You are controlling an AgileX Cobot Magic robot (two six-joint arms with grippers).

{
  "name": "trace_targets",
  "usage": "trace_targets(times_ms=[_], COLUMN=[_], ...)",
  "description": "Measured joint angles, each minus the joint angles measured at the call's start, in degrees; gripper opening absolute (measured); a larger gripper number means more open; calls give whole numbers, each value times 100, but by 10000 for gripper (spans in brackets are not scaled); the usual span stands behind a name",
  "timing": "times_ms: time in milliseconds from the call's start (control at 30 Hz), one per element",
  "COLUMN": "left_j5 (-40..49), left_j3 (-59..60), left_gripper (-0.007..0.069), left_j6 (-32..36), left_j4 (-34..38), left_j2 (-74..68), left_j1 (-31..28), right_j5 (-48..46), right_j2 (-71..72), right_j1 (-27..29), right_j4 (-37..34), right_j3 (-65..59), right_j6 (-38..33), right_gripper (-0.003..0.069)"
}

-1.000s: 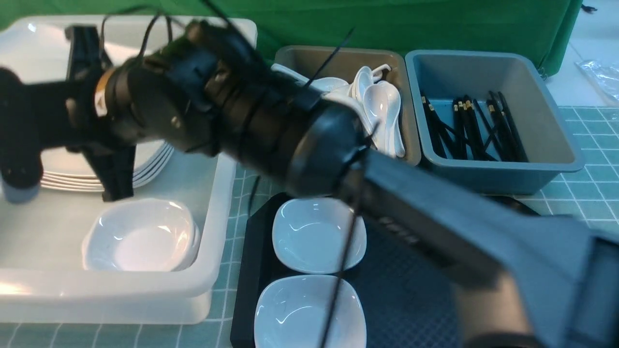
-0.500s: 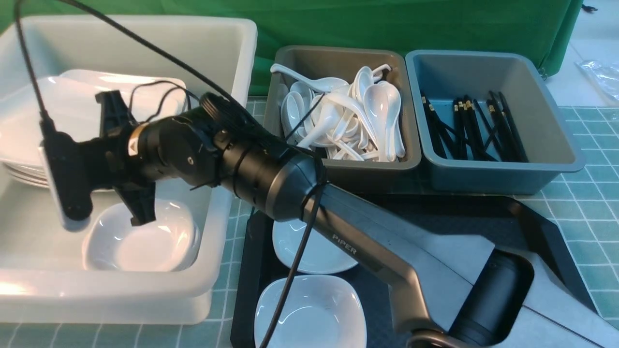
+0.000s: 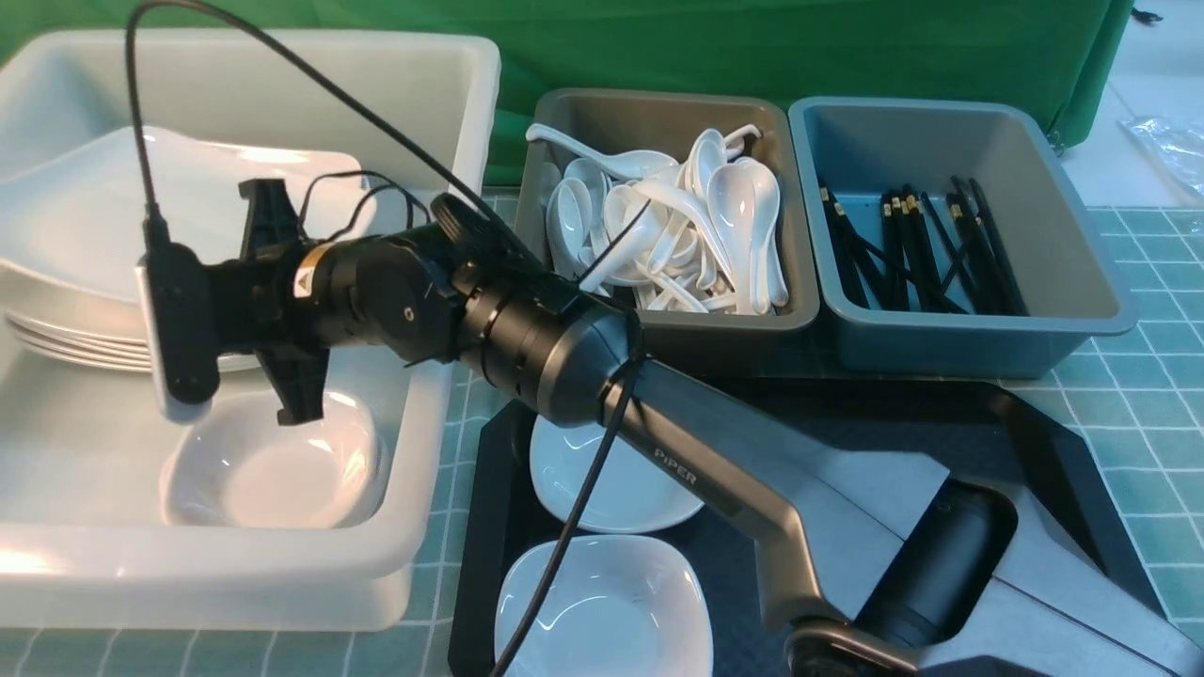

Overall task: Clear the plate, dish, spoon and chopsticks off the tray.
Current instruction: Use the right arm to put the plate into the large storage box on the left

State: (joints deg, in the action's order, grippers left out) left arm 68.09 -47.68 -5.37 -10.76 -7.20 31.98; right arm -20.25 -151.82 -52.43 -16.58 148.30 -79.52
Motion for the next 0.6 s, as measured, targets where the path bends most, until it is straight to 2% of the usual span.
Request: trace_targets(times_ms=[267, 400, 600], left_j5=[0, 7, 40], left_j3=[0, 0, 0], left_gripper=[32, 32, 32], left_j6=[-14, -14, -14], left_j4=[93, 107, 141], left_j2=[0, 0, 0], left_j1=[0, 0, 0], right_j5=[444, 485, 836], right_j2=[-154, -182, -192], right_j1=[36, 36, 45], right_j4=[-17, -17, -23], right_j3=[0, 0, 0], right_j6=[101, 101, 202], right_gripper=[63, 100, 384])
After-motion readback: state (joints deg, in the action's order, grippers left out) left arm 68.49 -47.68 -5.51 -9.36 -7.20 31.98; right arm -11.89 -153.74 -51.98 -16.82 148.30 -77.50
